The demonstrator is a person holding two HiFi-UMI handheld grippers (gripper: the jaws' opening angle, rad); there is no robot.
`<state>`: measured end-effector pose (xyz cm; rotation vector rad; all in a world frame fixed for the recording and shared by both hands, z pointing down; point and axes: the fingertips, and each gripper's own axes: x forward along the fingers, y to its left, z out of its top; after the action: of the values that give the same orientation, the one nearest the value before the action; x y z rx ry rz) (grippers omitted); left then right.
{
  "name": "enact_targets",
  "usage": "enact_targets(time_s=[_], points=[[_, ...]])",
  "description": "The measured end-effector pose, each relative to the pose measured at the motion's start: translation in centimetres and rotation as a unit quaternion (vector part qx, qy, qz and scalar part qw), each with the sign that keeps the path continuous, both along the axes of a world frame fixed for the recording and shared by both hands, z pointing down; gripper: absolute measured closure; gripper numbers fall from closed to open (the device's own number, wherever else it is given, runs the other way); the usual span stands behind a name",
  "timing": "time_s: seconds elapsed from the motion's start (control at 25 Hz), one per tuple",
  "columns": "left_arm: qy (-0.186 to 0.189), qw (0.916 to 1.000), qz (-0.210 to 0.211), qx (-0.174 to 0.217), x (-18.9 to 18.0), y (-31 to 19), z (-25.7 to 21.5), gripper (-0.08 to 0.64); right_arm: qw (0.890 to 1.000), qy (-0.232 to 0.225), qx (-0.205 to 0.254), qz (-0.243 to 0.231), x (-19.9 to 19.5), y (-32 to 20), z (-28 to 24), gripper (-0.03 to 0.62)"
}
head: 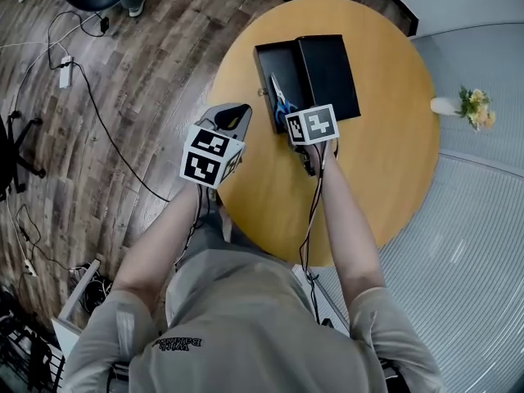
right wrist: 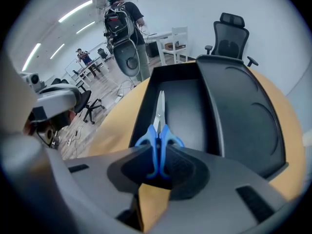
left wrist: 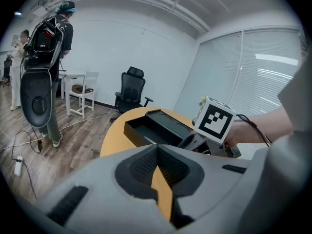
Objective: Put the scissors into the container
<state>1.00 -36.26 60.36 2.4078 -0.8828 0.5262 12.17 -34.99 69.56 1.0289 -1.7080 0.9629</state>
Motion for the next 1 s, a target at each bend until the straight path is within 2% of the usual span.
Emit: enact_targets(time_s=[0.16, 0.36, 0.8, 1.0], points=[[0.006, 1.0, 0.004, -0.003, 0.4, 0.4, -0.2, 0.538, 0.999, 0.037, -0.017, -0.025, 0.1, -0.2, 0.4, 0.493], [0.008, 0.9999, 0.013, -0.002, 0.7, 1.1, -0.7, 0.538, 0.998, 0.046, -0.014, -0.031, 0.3, -0.1, 0.5, 0.492], [0.0, 0.9998, 0.019, -0.002, 0.0, 2.1, -1.4, 0.538, 0.998, 0.045, -0.011, -0.029, 0.1, -0.4, 0.6, 0.482], [-0.003, 0.9999, 0.015, 0.005, -0.6, 2.6, -2.5, 0.538, 1.0, 0.016, 0.025, 0.01, 0.0, -0.6, -0.6, 0.483]])
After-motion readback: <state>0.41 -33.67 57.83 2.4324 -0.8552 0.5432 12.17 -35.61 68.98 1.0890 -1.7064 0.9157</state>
